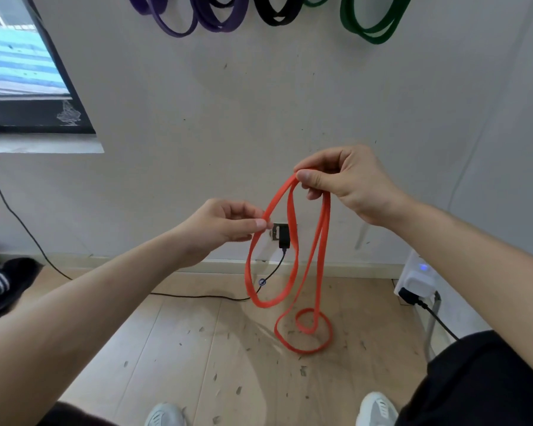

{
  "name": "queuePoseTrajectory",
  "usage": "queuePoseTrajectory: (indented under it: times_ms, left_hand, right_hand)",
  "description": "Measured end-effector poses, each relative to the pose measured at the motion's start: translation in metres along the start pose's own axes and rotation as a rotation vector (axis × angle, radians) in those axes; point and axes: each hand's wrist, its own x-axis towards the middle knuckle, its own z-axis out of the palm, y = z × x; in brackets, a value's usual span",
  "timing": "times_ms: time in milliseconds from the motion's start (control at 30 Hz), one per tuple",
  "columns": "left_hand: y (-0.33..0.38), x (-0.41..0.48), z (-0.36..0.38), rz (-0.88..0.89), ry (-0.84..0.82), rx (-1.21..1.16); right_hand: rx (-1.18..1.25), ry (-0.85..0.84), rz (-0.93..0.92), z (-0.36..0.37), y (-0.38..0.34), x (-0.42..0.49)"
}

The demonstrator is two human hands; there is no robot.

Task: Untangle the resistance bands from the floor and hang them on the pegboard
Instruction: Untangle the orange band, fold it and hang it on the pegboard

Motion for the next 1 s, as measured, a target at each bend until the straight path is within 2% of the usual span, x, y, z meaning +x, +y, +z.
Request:
queuePoseTrajectory:
  times_ms: [200, 400, 500, 600, 700, 867, 933, 1000]
  left_hand:
    - [0.001, 0.003, -0.002, -0.020, 0.013, -0.098]
    - [0.006, 0.003, -0.006, -0.057, -0.020, -0.404]
    - [0.007, 0.004, -0.008, -0.072, -0.027, -0.449]
    - [0.008, 0.004, -0.011, -0.048, -0.023, -0.408]
    - [0.006, 0.001, -0.016, 0.002, 0.025, -0.239]
    - [0.004, -0.004, -0.011, 0.201, 0.263, 0.064]
    - [0.006, -0.004, -0.007, 0.245, 0.291, 0.075]
    - [0.008, -0.005, -0.002, 0.215, 0.239, 0.041]
  right_hand:
    - [0.002, 0.036, 0.031, -0.005, 0.005, 0.002]
    - [0.046, 0.051, 0.055, -0.009, 0.009, 0.003]
    - [0.072, 0.054, 0.081, -0.010, 0.010, 0.003]
    - [0.100, 0.056, 0.098, -0.009, 0.010, 0.004]
    - [0.140, 0.072, 0.116, -0.009, 0.011, 0.004]
    - [0.144, 0.066, 0.124, -0.007, 0.013, 0.004]
    - [0.183, 0.079, 0.125, -0.008, 0.013, 0.005]
    - [0.242, 0.070, 0.123, -0.007, 0.011, 0.005]
